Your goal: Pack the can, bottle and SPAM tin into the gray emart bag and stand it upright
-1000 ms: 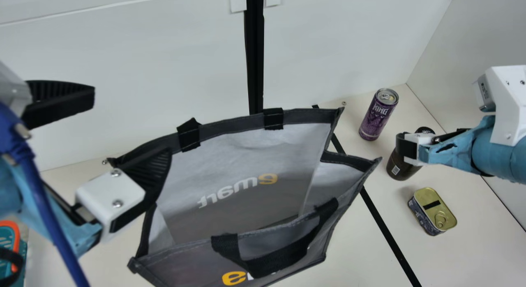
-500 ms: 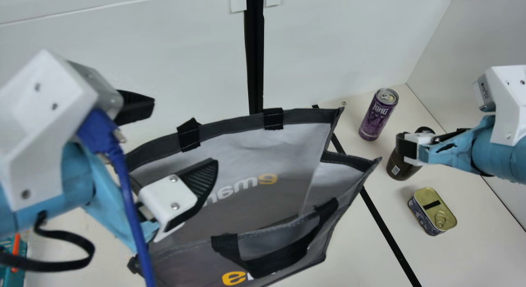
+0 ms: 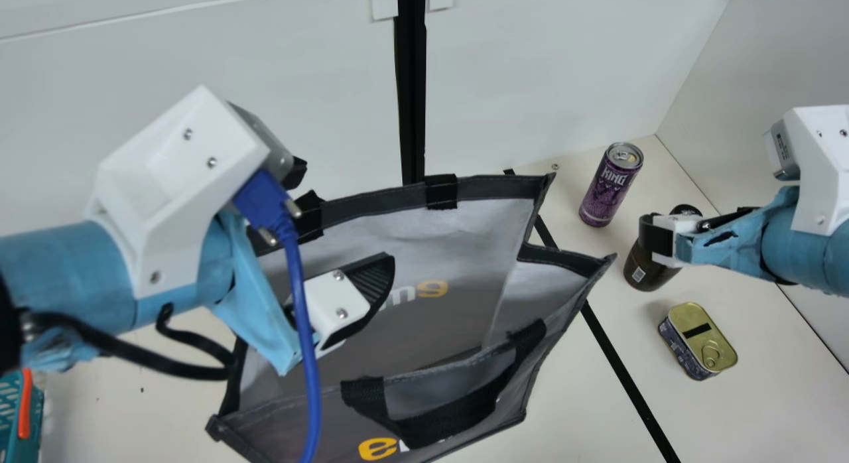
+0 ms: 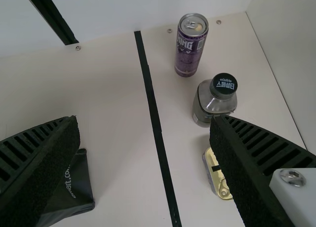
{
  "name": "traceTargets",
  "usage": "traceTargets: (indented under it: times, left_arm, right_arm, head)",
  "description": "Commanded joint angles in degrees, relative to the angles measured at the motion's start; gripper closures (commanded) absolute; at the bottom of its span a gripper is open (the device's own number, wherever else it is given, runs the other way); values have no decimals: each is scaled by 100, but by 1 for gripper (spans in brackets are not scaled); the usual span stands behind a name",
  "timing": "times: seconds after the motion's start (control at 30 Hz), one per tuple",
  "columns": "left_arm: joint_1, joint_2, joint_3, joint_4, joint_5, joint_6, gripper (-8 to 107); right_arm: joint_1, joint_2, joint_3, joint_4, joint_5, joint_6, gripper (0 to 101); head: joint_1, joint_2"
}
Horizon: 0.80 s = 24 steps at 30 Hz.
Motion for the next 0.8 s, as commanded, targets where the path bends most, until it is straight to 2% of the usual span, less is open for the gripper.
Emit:
traceTargets:
  times: [0.0, 0.5, 0.77]
  left_arm:
    - [-6, 78, -52, 19, 0, 19, 9]
    - [17, 636, -305, 222, 0, 140, 9]
    - [17, 720, -232, 271, 0, 163, 62]
  right_arm:
    - [0, 0, 0, 0, 0, 0, 6]
    - [0, 0, 0, 0, 0, 0, 6]
    - [0, 0, 0, 0, 0, 0, 6]
  head:
    - [-130, -14]
    - [-130, -14]
    - [-130, -14]
